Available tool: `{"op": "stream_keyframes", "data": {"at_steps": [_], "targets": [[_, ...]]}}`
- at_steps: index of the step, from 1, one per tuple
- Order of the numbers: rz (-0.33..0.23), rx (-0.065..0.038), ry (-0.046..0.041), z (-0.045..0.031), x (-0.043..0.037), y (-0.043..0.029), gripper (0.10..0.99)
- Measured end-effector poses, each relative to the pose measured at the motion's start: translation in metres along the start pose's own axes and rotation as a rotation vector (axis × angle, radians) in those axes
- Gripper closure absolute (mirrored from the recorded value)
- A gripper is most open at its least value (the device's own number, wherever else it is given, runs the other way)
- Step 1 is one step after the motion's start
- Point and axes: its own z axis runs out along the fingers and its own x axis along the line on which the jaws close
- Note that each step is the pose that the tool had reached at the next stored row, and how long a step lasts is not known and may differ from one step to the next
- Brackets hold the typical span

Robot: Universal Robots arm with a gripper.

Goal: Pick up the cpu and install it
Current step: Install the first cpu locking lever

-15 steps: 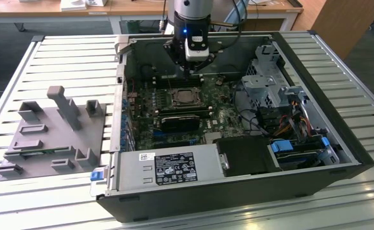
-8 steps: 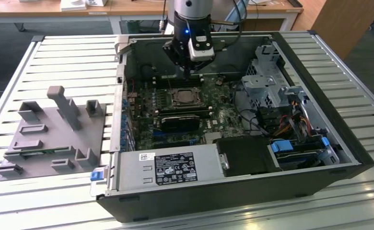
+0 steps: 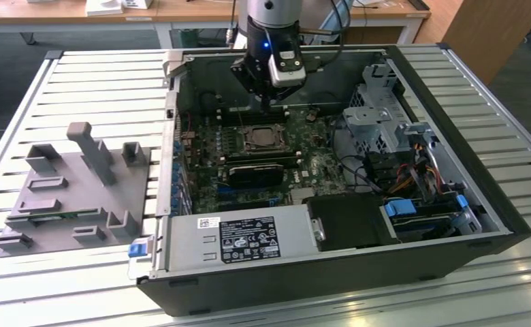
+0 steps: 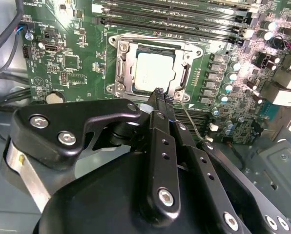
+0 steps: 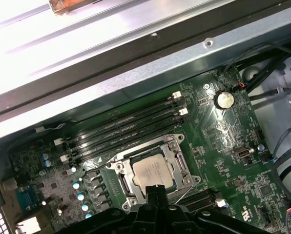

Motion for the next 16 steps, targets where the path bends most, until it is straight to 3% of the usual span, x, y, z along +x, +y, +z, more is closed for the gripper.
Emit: {"op": "stream_keyframes", "data": {"at_steps": [16], "targets": [[-0.041, 0.000, 0.0002, 0.0004, 0.0000, 0.0000, 0.980]]}}
